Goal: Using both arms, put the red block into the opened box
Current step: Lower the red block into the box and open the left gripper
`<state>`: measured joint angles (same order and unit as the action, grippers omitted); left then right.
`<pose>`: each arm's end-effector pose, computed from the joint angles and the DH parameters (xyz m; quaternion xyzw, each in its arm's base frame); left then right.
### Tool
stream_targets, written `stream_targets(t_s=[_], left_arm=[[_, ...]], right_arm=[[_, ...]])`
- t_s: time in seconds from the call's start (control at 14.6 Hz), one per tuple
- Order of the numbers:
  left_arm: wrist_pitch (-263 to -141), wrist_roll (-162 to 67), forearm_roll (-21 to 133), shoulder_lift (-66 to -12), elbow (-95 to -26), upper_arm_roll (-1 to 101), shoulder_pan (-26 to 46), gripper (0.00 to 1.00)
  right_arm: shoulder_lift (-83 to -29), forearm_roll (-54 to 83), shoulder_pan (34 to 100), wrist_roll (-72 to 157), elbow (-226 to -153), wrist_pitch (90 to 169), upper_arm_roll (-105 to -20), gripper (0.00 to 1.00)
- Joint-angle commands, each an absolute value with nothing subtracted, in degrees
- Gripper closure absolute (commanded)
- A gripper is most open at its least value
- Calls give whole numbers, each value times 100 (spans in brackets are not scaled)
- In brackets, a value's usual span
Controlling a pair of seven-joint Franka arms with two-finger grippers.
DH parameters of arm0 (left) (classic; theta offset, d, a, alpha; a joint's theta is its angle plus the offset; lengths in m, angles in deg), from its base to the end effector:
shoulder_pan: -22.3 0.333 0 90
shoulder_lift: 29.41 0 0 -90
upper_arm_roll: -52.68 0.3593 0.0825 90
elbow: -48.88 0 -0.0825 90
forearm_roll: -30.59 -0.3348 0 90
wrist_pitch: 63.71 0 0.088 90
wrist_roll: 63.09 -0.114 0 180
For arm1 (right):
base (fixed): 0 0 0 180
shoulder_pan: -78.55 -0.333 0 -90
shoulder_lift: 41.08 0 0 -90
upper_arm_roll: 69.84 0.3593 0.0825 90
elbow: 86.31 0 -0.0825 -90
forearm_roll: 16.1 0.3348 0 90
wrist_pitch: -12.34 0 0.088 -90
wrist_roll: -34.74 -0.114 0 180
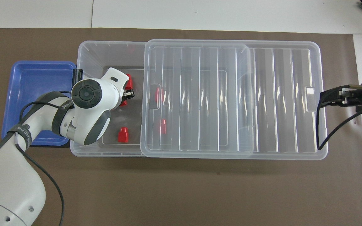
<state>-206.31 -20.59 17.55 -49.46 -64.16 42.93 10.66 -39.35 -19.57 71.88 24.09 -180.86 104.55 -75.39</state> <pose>0.5682 -0.2133 0.3786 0.9893 0.1065 0.0991 0.0052 0.4970 0.0021 0.6457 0.9962 -0.0817 -0.0024 0.0292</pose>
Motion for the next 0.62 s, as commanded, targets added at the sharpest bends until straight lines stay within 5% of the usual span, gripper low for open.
stream_targets(t_s=[0.0, 0.07, 0.14, 0.21, 0.55], left_arm=[[-20873, -1906, 1547, -4954, -6573, 4407, 973, 100], [-20873, -1906, 1547, -4954, -6565, 4416, 973, 96], [-20847, -1915, 1460, -4954, -6530, 4416, 991, 40], [-20820, -1915, 1433, -4954, -6503, 4416, 991, 0], [-20242, -1889, 1433, -4726, -6249, 4424, 1026, 0]], right_arm=[[-3888, -1812, 7267, 2314, -18158, 10480, -7512, 0], [-3888, -1812, 7267, 2322, -18158, 10524, -7512, 0], [-3888, -1812, 7267, 2331, -18158, 10568, -7512, 0], [-3888, -1812, 7267, 2340, -18167, 10577, -7512, 0], [-3888, -1812, 7267, 2366, -18175, 10577, -7512, 0]])
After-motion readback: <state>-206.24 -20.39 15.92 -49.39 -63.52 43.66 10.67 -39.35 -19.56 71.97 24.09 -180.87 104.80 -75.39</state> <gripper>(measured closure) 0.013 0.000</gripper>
